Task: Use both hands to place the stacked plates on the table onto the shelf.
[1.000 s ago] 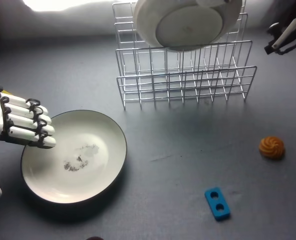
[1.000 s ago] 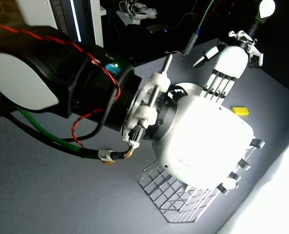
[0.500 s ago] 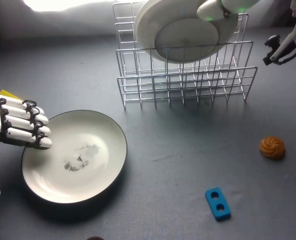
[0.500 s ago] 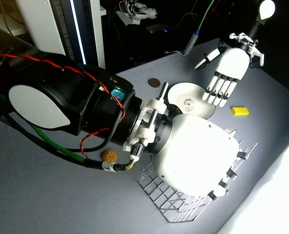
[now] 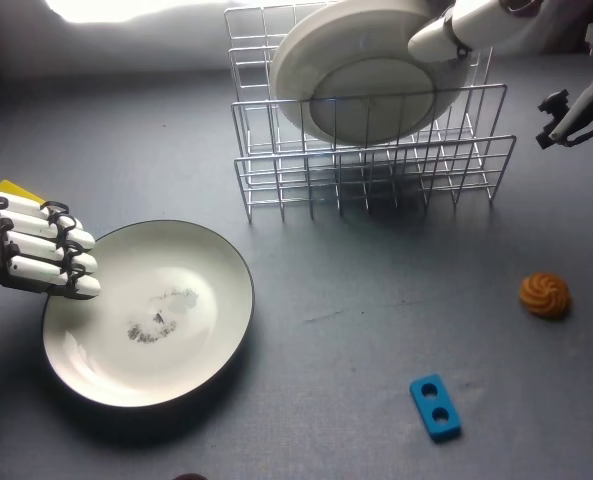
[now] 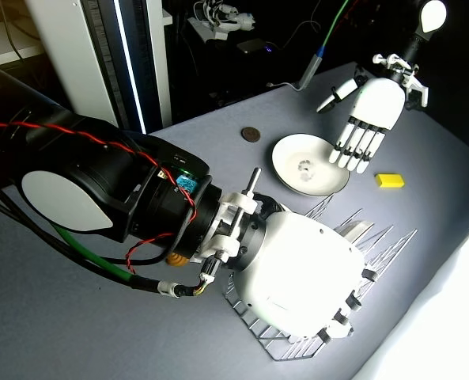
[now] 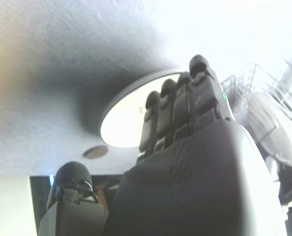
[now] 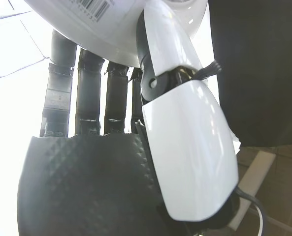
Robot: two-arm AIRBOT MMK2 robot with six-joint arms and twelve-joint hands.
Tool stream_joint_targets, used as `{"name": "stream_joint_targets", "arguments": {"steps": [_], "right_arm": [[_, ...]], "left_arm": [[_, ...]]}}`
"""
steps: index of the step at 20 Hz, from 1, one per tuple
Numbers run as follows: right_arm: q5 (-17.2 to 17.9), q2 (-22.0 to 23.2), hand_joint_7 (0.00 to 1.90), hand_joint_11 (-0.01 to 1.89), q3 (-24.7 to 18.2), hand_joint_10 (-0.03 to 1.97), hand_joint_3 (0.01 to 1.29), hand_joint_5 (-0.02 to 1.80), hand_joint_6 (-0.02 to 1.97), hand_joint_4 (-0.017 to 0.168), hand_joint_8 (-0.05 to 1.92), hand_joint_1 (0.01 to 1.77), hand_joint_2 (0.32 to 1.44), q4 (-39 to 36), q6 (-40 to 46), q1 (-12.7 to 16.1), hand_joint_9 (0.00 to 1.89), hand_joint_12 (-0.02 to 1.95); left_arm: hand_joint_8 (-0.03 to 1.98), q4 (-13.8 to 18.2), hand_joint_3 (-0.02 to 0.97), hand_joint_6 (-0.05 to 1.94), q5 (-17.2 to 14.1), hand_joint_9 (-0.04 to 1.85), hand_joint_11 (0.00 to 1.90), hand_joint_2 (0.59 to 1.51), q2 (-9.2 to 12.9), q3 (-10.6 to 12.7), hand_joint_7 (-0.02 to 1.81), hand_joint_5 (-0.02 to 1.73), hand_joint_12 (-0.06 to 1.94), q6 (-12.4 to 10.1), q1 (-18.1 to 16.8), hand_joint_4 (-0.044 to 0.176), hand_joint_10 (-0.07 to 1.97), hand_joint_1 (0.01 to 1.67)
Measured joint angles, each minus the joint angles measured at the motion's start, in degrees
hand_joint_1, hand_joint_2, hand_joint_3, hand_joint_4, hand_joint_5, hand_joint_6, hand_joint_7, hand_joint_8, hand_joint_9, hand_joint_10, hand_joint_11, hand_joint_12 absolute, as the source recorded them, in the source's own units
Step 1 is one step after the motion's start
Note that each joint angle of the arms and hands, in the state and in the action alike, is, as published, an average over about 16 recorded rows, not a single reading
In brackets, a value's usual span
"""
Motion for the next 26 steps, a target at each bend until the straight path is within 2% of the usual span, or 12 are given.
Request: {"name": "stream_joint_targets", "arguments": {"steps": [3, 10, 14, 16, 18, 22, 26], "right_arm": [[0.2, 0.0, 0.83, 0.38, 0.0, 1.05, 0.02, 0.74, 1.05, -0.006, 1.01, 1.28, 1.13, 0.0, -0.2, -0.1, 0.70, 1.50], [0.9, 0.3, 0.79, 0.22, -0.2, 0.66, 0.02, 0.70, 0.66, -0.004, 0.54, 1.14, 1.17, 0.0, -0.7, 0.5, 0.61, 1.43], [2.1, 1.3, 0.70, 0.13, -1.8, 0.50, 0.02, 0.64, 0.39, -0.004, 0.23, 1.05, 1.18, 0.0, -4.3, 1.7, 0.52, 1.32], [3.2, 2.0, 0.64, 0.09, -3.5, 0.42, 0.02, 0.58, 0.24, -0.004, 0.11, 1.01, 1.18, 0.1, -8.1, 2.4, 0.46, 1.20], [4.5, 2.8, 0.56, 0.06, -5.8, 0.35, 0.02, 0.51, 0.13, -0.004, 0.07, 0.98, 1.17, 0.1, -13.2, 3.2, 0.39, 1.04], [7.0, 4.6, 0.36, 0.02, -12.2, 0.22, 0.01, 0.34, 0.07, -0.002, 0.02, 0.97, 1.12, 0.2, -27.6, 4.5, 0.24, 0.70], [9.3, 6.2, 0.18, 0.02, -20.4, 0.10, 0.01, 0.17, 0.03, 0.000, 0.01, 0.99, 1.04, 1.1, -44.1, 4.3, 0.12, 0.35]], "left_arm": [[0.02, 0.0, 0.014, 0.02, -0.1, 0.04, 0.04, 1.084, 0.0, 0.0, 0.08, 0.10, 0.08, -0.2, -0.1, 0.002, -0.01, 0.02], [0.02, 0.2, 0.014, 0.02, -0.4, 0.05, 0.04, 1.087, 0.2, -0.2, 0.08, 0.10, 0.08, -0.7, -0.4, 0.003, 0.00, 0.02], [0.02, 0.5, 0.014, 0.02, -0.5, 0.06, 0.04, 1.088, 0.4, -0.3, 0.08, 0.10, 0.08, -0.9, -0.6, 0.003, 0.00, 0.02], [0.02, 0.6, 0.014, 0.02, -0.5, 0.06, 0.04, 1.089, 0.4, -0.4, 0.08, 0.10, 0.08, -0.9, -0.6, 0.003, 0.00, 0.02], [0.02, 0.7, 0.014, 0.02, -0.5, 0.06, 0.04, 1.089, 0.5, -0.6, 0.08, 0.10, 0.08, -0.9, -0.5, 0.003, 0.00, 0.02], [0.02, 0.7, 0.014, 0.02, -0.4, 0.05, 0.04, 1.089, 0.5, -0.7, 0.08, 0.10, 0.08, -0.9, -0.1, 0.003, -0.01, 0.02], [0.02, 0.4, 0.013, 0.02, -0.1, 0.04, 0.04, 1.089, 0.5, -0.7, 0.08, 0.10, 0.08, -0.9, 0.8, 0.003, -0.02, 0.02]]}}
